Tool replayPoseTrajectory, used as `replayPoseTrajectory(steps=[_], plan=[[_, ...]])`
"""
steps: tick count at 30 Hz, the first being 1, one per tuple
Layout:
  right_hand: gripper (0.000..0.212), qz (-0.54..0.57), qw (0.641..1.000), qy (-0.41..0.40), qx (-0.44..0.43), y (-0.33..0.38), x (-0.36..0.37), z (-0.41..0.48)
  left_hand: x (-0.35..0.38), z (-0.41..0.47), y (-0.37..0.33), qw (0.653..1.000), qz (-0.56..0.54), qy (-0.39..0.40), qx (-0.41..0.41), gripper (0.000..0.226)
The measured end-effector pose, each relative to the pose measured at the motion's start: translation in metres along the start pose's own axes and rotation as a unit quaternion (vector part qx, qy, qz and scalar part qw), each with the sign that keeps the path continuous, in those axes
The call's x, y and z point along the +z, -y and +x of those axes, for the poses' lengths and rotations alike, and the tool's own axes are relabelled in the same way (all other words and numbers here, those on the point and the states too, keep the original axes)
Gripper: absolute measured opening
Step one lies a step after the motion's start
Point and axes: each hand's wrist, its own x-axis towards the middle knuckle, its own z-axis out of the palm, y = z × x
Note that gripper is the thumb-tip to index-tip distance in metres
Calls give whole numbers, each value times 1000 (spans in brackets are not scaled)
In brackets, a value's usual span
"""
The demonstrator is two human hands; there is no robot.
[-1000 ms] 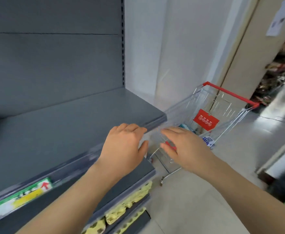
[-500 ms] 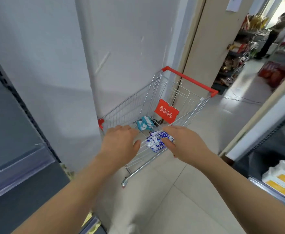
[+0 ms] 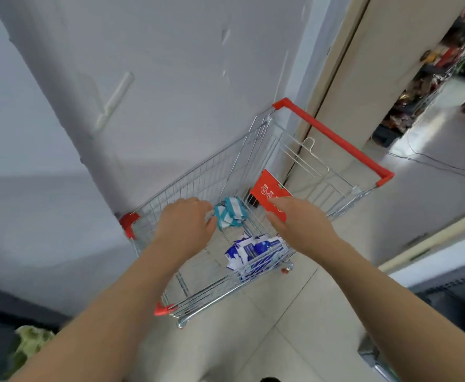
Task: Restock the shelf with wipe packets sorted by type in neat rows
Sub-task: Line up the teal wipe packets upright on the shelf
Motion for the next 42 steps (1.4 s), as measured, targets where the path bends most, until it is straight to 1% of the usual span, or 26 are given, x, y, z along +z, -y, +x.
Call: replayPoseTrajectory(steps=[4, 8, 12, 16, 19, 22, 24, 27, 30, 32, 34, 37, 40, 42], plan=[[34, 3, 1000, 14, -14, -35, 30, 74, 30, 62, 5, 999, 11, 35, -24, 39], [34, 10, 998, 41, -48, -72, 78, 160, 76, 125, 13, 996, 2, 64, -69, 37], [33, 33, 995, 63, -69, -109, 137, 250, 135, 189, 21, 985, -53, 75, -145, 34], [28, 54, 988, 105, -98, -138, 209, 322, 204, 245, 31, 969, -97, 87, -212, 28], [36, 111, 979, 150, -80, -156, 273, 361, 259, 276, 41, 956, -138, 87, -244, 28], [46, 159, 968, 191, -26, -165, 332, 386, 314, 300, 51, 946, -158, 104, -264, 27], [49, 185, 960, 212, 1, -167, 367, 399, 350, 315, 58, 933, -191, 119, -280, 26], [49, 187, 951, 248, 17, -170, 410, 419, 403, 337, 67, 909, -261, 131, -298, 26], [47, 201, 940, 276, 27, -176, 443, 432, 442, 357, 70, 890, -304, 128, -314, 26], [44, 242, 928, 279, 54, -179, 457, 437, 460, 367, 71, 884, -326, 125, -312, 28], [37, 299, 914, 262, 77, -180, 468, 438, 472, 377, 71, 881, -340, 134, -301, 32], [32, 346, 904, 241, 64, -174, 478, 435, 485, 391, 71, 848, -397, 138, -324, 35], [30, 368, 892, 258, 57, -174, 481, 432, 493, 396, 75, 819, -439, 115, -353, 28], [28, 376, 890, 248, 68, -176, 478, 433, 496, 394, 81, 801, -454, 107, -376, 16]])
